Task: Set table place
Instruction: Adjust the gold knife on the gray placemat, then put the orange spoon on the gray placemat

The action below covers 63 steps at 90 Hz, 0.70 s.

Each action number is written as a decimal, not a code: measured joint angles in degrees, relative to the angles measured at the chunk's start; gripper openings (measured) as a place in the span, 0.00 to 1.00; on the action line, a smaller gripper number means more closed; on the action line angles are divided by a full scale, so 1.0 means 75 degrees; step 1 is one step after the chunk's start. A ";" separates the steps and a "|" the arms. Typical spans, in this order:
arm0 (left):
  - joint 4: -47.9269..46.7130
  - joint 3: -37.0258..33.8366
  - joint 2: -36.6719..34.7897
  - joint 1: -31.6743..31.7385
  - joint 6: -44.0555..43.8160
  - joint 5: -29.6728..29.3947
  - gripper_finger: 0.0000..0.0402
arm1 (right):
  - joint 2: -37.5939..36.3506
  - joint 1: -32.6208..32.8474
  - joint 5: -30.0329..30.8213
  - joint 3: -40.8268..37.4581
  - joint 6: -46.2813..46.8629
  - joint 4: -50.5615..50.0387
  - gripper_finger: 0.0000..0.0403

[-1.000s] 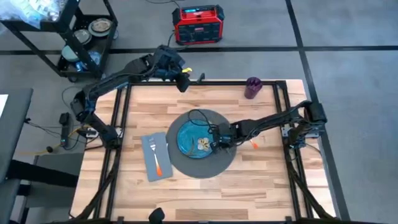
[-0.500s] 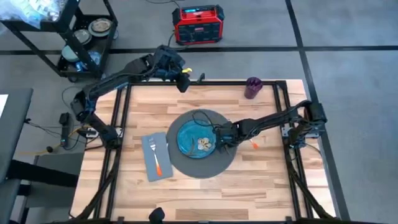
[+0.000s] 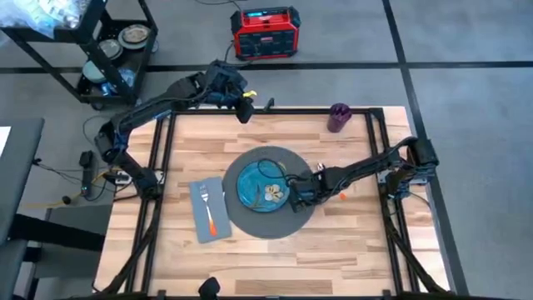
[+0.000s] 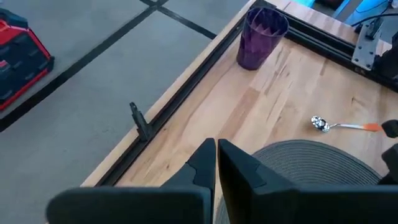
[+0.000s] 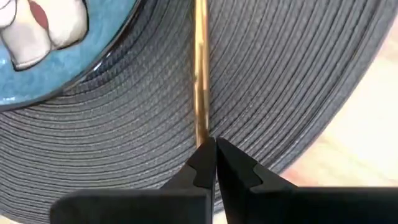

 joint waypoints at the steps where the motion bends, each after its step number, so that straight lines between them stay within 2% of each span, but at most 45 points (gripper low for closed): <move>1: 0.0000 0.0000 0.0000 0.0000 0.0000 0.0000 0.00 | -0.0015 0.0010 0.0058 0.0000 0.0064 -0.0050 0.00; 14: 0.0000 0.0000 0.0000 0.0000 0.0015 -0.0002 0.00 | -0.0484 -0.0027 0.1083 0.0000 0.0435 -0.1217 0.01; 24: -0.0029 0.0000 0.0002 0.0000 0.0045 0.0000 0.00 | -0.0893 -0.0280 0.1418 0.0000 -0.0294 -0.1898 0.07; 43: -0.0031 0.0000 0.0003 0.0000 0.0098 0.0182 0.00 | -0.1217 -0.0891 0.1397 0.0003 -0.2431 -0.1976 0.33; 63: -0.0221 0.0000 0.0003 -0.0003 0.0128 0.0303 0.00 | -0.1097 -0.1627 0.1469 0.0006 -0.3012 -0.2497 0.62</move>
